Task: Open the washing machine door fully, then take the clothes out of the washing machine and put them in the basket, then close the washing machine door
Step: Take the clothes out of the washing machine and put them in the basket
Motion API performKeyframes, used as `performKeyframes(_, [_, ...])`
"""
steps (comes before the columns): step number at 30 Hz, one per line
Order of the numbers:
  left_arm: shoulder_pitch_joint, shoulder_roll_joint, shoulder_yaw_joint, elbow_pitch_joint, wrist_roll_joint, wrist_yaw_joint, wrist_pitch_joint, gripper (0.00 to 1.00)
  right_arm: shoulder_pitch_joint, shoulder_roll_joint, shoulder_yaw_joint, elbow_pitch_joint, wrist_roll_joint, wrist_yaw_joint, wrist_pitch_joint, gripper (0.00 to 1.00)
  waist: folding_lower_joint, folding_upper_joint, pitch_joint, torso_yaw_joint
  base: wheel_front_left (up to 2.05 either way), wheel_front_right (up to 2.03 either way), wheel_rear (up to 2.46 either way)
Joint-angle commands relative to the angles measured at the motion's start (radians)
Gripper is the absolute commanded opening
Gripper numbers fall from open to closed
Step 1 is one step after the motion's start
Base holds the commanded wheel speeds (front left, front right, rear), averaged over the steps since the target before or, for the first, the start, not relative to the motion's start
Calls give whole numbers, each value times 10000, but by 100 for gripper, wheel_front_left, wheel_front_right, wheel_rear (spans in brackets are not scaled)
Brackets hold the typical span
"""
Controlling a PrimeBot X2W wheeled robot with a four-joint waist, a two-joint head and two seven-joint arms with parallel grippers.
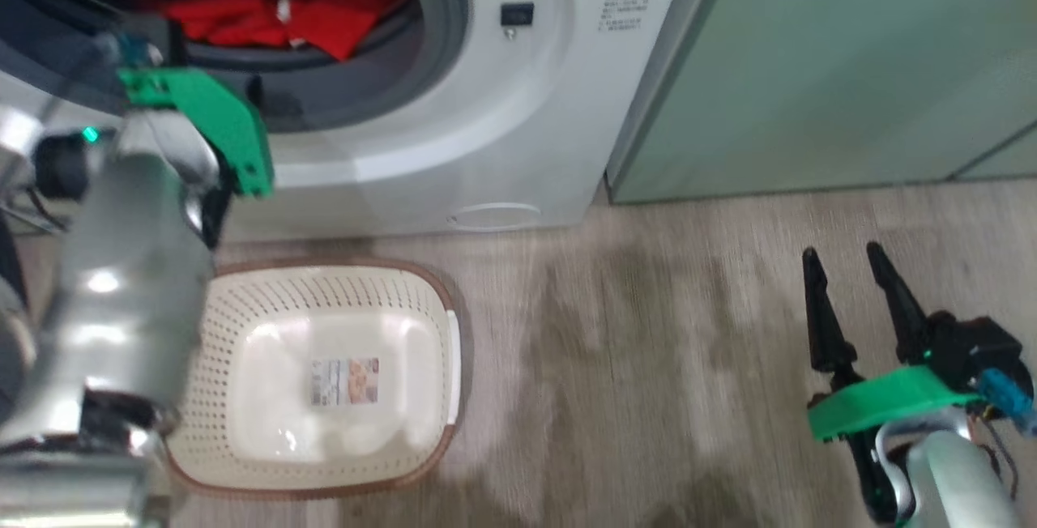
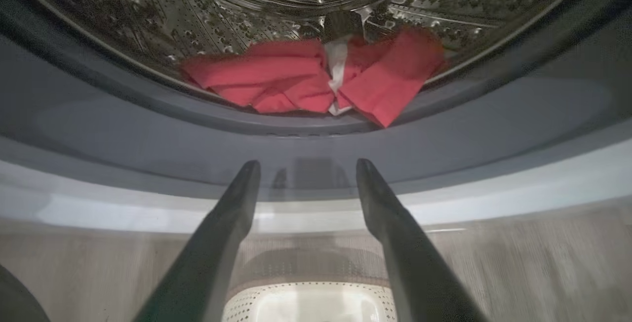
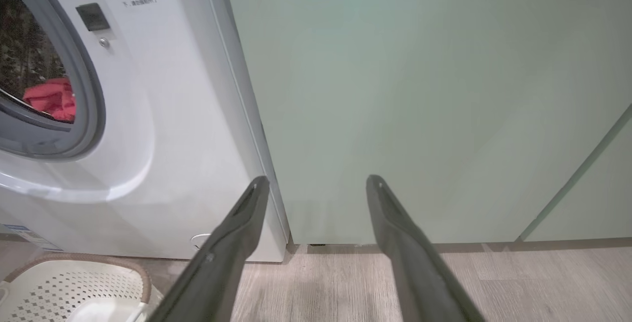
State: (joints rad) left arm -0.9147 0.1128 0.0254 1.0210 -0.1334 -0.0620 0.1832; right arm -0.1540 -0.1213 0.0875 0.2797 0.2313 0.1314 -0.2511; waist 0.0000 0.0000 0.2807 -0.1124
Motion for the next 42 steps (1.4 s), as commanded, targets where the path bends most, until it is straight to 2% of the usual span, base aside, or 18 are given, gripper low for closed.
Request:
performKeyframes(1, [-537, 493, 232, -216, 25, 80, 60, 100, -235, -35, 210, -345, 24, -7, -107, 100, 0, 0, 547, -257, 0, 0, 0])
performKeyframes(15, [-3789, 1008, 6, 997, 139, 747, 212, 100, -1149, -59, 248, -606, -24, -7, -107, 100, 0, 0, 2359, -643, 0, 0, 0])
performKeyframes(30, [-5128, 1353, -518, 2339, 435, 1301, 959, 100, -1549, 23, 143, -791, -30, -7, -107, 100, 0, 0, 3493, -769, 0, 0, 0])
performKeyframes(31, [-5148, 1372, -506, 2380, 400, 1308, 1021, 98, -1566, 26, 129, -804, -31, -7, -107, 100, 0, 0, 3531, -772, 0, 0, 0])
performKeyframes(32, [-5154, 1372, -535, 2415, 411, 1359, 1070, 75, -1576, 31, 115, -812, -34, -7, -107, 100, 0, 0, 3558, -776, 0, 0, 0])
performKeyframes(33, [-5154, 1372, -535, 2415, 411, 1359, 1070, 75, -1576, 31, 115, -812, -34, -7, -107, 100, 0, 0, 3558, -776, 0, 0, 0])
performKeyframes(34, [-5158, 1352, -560, 2444, 414, 1406, 1111, 44, -1584, 35, 103, -818, -37, -7, -107, 100, 0, 0, 3583, -779, 0, 0, 0])
performKeyframes(35, [-5167, 1348, -570, 2465, 400, 1425, 1112, 29, -1598, 39, 95, -824, -39, -7, -107, 100, 0, 0, 3619, -785, 0, 0, 0])
performKeyframes(36, [-5177, 1363, -577, 2481, 387, 1445, 1079, 0, -1616, 46, 89, -832, -43, -7, -107, 100, 0, 0, 3652, -790, 0, 0, 0])
performKeyframes(42, [-5123, 1399, -572, 2538, 249, 1493, 552, 0, -1707, 56, 44, -825, -41, -7, -107, 100, 0, 0, 3738, -796, 0, 0, 0])
